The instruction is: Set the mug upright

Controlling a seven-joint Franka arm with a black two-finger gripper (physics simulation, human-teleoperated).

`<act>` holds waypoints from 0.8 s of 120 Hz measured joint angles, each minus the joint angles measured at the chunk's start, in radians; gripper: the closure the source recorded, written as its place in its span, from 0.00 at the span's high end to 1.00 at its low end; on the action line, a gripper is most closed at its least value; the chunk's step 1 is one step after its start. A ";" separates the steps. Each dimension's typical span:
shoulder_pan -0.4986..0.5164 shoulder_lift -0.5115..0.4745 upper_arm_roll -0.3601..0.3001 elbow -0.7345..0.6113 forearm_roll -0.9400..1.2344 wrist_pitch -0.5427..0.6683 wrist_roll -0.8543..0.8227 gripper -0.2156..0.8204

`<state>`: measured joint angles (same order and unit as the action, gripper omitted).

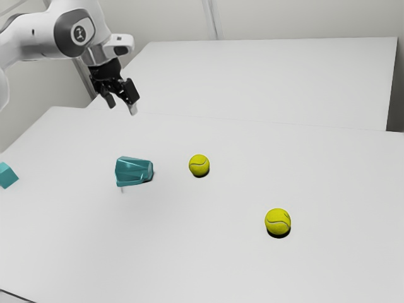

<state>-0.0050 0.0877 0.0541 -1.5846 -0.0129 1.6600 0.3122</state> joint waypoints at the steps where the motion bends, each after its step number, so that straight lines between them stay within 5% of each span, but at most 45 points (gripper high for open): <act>1: 0.000 -0.001 0.000 0.000 0.000 0.001 0.000 0.79; 18: -0.009 -0.003 0.020 -0.007 -0.011 0.014 0.000 0.79; 47: 0.034 -0.017 0.222 -0.161 -0.287 0.025 0.007 0.79; 96: 0.121 0.158 0.239 -0.176 -0.619 0.025 0.121 0.79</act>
<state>0.1163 0.2461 0.2929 -1.7610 -0.6318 1.6851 0.4330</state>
